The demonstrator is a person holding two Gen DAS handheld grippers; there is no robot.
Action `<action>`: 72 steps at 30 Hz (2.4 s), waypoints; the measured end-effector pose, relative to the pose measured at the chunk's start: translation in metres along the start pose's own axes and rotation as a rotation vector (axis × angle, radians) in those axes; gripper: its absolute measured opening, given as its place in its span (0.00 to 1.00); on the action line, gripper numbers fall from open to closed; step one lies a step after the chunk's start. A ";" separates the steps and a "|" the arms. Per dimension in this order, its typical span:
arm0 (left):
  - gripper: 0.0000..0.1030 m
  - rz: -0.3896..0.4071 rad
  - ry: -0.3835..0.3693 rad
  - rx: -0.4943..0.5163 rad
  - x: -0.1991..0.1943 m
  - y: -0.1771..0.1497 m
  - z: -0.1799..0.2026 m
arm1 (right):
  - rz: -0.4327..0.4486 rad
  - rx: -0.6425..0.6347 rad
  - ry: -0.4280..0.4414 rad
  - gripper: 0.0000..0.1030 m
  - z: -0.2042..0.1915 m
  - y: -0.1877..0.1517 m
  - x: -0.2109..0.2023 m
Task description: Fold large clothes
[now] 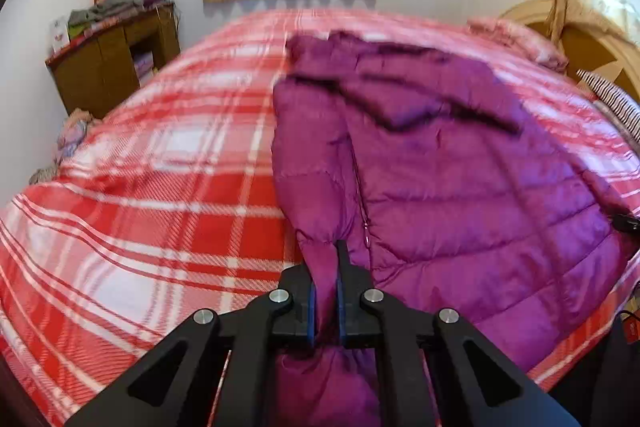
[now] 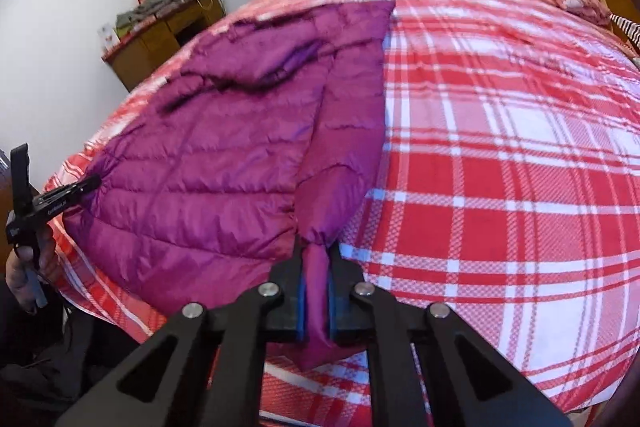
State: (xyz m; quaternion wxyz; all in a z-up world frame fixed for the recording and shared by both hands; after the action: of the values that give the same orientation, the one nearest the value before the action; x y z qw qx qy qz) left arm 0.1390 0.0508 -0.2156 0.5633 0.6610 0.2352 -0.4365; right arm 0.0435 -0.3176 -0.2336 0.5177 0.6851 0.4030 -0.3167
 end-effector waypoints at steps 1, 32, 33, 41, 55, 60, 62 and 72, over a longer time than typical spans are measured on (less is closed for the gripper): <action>0.06 0.021 -0.011 -0.003 -0.011 0.000 -0.001 | 0.013 -0.001 0.010 0.09 -0.001 -0.001 -0.006; 0.00 0.029 -0.027 -0.112 -0.059 0.027 -0.032 | 0.325 -0.008 0.078 0.07 -0.005 0.059 -0.108; 0.00 0.026 -0.024 -0.128 -0.057 0.026 -0.032 | 0.326 -0.006 0.081 0.07 -0.004 0.058 -0.108; 0.00 -0.015 -0.070 -0.110 -0.062 0.007 -0.008 | 0.313 0.005 0.069 0.07 0.005 0.051 -0.101; 0.01 -0.132 -0.010 -0.157 -0.060 -0.043 -0.005 | 0.295 0.012 0.059 0.07 0.007 0.018 -0.097; 0.99 -0.094 -0.022 -0.118 -0.069 -0.047 0.008 | 0.292 0.010 0.061 0.07 0.008 0.009 -0.097; 0.99 -0.110 -0.018 -0.096 -0.067 -0.047 0.016 | 0.289 0.016 0.063 0.07 0.011 0.005 -0.095; 0.99 -0.265 -0.102 -0.058 -0.029 -0.072 0.048 | 0.282 0.021 0.082 0.07 0.011 -0.002 -0.093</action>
State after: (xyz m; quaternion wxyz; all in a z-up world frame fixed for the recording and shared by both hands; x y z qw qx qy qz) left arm 0.0514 0.0286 -0.2288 0.5309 0.5845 0.3041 -0.5330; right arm -0.0026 -0.3490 -0.1585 0.5331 0.7524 0.3202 -0.2169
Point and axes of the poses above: each gripper's, at about its wrist camera, not at the fingertips, and x roughly the way its jaws point, z to its right, y to its top, the point moved 3 cm from there along x, roughly the way its jaws point, and after that the axes turned 13 degrees about -z, right-handed, at the moved point
